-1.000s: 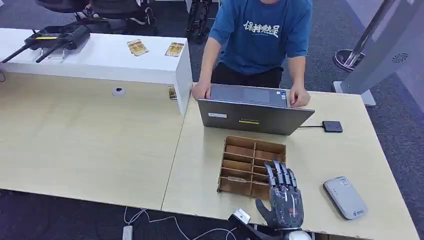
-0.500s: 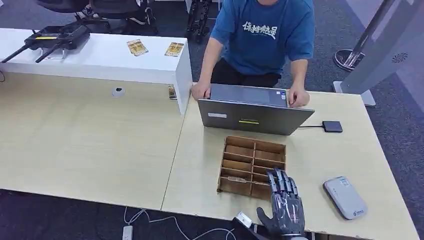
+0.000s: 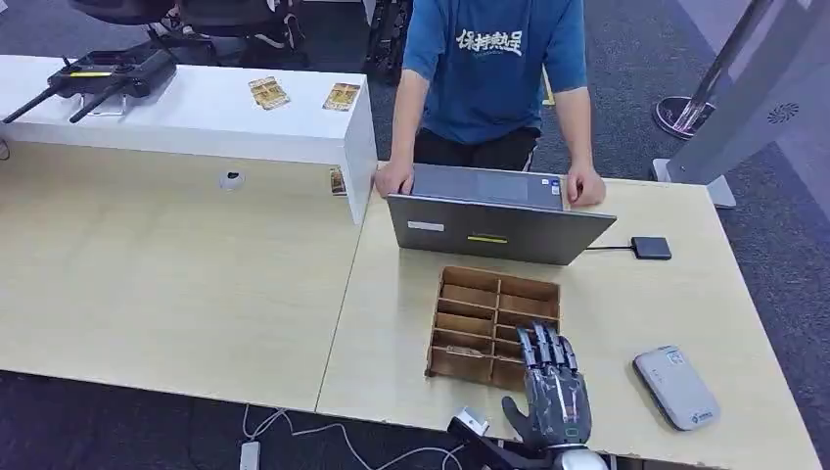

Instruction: Pass the card to the sensor for recognition and then transmit it.

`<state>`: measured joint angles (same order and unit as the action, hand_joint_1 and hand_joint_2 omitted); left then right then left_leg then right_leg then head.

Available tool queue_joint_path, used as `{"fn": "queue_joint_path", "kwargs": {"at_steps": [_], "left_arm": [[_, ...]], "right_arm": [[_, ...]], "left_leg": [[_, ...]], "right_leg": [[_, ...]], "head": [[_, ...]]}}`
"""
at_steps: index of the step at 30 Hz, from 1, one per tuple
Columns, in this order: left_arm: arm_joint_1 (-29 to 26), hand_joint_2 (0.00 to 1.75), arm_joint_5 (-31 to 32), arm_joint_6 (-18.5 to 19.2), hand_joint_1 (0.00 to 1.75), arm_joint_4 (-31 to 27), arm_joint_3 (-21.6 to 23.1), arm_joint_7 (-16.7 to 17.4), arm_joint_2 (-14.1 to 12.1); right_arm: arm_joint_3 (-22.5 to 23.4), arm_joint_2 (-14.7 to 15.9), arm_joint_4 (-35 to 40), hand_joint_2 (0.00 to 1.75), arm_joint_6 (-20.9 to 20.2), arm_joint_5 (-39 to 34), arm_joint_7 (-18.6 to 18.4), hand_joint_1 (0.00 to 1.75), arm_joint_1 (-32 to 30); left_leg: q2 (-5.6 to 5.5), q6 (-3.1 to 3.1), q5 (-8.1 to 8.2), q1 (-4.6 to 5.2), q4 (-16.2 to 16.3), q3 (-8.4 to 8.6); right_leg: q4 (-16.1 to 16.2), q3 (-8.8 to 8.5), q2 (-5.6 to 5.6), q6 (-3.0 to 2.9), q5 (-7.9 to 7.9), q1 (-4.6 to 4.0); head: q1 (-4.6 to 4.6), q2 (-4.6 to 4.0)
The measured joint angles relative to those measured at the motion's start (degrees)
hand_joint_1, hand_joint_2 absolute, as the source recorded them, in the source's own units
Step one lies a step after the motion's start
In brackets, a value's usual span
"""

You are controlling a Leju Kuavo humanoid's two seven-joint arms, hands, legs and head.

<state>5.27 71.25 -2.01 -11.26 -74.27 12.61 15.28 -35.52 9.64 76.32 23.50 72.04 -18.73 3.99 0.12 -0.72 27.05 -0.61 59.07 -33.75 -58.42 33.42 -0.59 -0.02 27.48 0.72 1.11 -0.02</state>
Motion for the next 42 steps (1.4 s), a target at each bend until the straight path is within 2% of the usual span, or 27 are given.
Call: {"fn": "queue_joint_path", "kwargs": {"at_steps": [11, 21, 42], "left_arm": [[0.0, 0.00, 0.2, 0.1, 0.00, 0.0, 0.0, 0.0, 0.0], [0.0, 0.00, 0.2, 0.0, 0.00, 0.0, 0.1, 0.0, 0.0], [0.0, 0.00, 0.2, 0.1, 0.00, 0.0, 0.1, 0.0, 0.0]], "right_arm": [[-0.1, -0.4, -1.6, 1.75, -0.1, -1.9, 0.6, 0.00, 1.5], [-0.1, -0.5, -1.7, 1.75, -2.1, -7.0, 2.5, 0.00, 3.7], [-0.1, -0.4, -0.5, 1.75, -3.6, -7.8, 2.4, 0.00, 4.6]], "left_leg": [[0.00, 0.00, -0.01, 0.00, 0.0, 0.01], [0.00, -0.01, -0.01, 0.00, 0.0, 0.00], [0.00, -0.01, -0.01, 0.00, 0.0, 0.01]], "right_leg": [[0.0, 0.00, 0.00, 0.00, -0.01, 0.00], [0.0, 0.00, 0.00, 0.00, -0.01, 0.00], [0.0, 0.00, 0.00, 0.00, -0.01, 0.00]], "head": [[0.00, 0.00], [0.00, 0.00], [0.00, 0.00]]}}
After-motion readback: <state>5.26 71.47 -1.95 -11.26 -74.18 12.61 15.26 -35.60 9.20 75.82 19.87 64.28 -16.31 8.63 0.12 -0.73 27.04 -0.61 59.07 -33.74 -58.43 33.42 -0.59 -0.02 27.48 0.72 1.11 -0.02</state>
